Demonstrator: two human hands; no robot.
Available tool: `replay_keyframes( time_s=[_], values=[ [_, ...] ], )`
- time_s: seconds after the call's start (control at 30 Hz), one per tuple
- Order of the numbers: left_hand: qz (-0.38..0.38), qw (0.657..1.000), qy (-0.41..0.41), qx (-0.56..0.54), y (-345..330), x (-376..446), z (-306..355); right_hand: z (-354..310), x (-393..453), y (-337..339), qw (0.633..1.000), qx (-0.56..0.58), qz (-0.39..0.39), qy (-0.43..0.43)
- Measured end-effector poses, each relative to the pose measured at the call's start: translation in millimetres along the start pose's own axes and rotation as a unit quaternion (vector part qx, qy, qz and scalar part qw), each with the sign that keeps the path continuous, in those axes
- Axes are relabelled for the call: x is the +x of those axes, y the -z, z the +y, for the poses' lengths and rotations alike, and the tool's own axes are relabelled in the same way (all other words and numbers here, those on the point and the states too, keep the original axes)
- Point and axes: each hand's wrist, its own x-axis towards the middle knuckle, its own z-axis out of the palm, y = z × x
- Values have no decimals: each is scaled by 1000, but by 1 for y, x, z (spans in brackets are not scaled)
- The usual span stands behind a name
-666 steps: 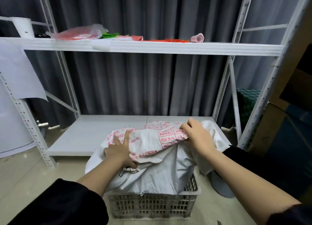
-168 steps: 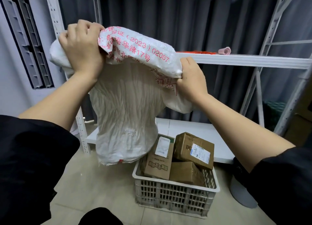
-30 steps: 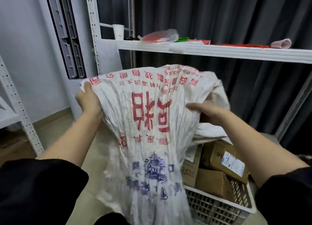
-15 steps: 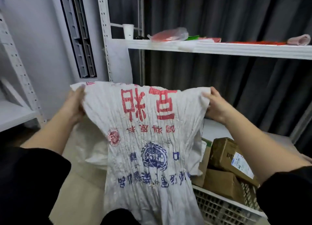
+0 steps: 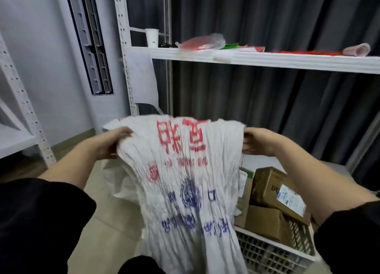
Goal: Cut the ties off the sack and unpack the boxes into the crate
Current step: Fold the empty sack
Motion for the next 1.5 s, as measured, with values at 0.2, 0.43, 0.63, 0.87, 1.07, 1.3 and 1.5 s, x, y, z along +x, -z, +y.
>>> replay_keyframes(
  time_s=[0.2,0.43,0.63,0.87,1.07,1.3,1.5],
  values=[
    [30,974,-173,-146,-13,5,32,-28,5,-23,983,151,-10,108],
    [182,937,-287,79,15,4,58,-67,6,-65,954,-28,31,296],
    [319,910,-259,54,64,-9,54,-70,8,-69,944,74,149,284],
    [302,920,-232,-94,87,-16,34,-50,24,-42,961,101,152,209],
    [220,941,-206,-154,80,-13,45,-50,17,-30,967,185,77,156],
    [154,957,-230,-89,69,-9,54,-65,15,-67,967,185,-57,166],
    [318,886,-315,116,93,-21,50,-69,27,-108,902,-286,60,318]
  ],
)
